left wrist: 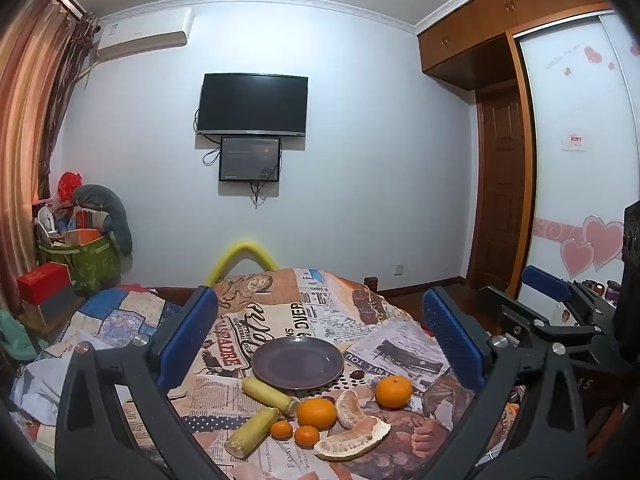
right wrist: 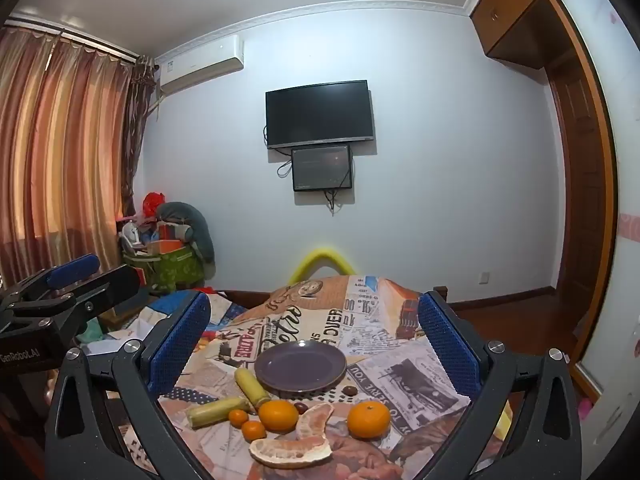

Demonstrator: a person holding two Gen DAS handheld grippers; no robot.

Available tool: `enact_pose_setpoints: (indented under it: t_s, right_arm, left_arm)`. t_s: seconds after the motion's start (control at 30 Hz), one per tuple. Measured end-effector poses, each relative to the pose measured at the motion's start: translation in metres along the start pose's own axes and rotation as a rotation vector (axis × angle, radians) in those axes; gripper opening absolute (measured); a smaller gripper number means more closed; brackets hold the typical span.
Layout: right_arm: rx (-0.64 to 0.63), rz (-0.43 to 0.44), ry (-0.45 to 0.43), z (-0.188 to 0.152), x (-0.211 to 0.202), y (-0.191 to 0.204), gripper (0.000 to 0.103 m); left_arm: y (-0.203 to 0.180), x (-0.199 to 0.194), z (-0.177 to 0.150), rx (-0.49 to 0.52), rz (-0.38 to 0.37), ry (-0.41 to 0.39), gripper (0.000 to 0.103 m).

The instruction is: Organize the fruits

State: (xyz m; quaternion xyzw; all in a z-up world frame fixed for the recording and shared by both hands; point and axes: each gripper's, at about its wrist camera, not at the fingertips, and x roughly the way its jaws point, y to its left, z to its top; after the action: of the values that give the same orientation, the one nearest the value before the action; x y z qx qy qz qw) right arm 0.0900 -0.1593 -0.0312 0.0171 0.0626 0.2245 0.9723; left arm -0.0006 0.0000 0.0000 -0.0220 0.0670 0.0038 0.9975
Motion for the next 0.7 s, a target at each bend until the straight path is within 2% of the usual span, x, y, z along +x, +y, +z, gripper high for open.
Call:
enact_pose_setpoints:
  t_s: [0.7]
  right_arm:
    - [0.006,-0.002,0.003,0.0007,-0.0023,-0.0002,0.103]
  left_arm:
    - [0.0013,0.0040,-0.0013,0.008,-0.004,0.022,0.103]
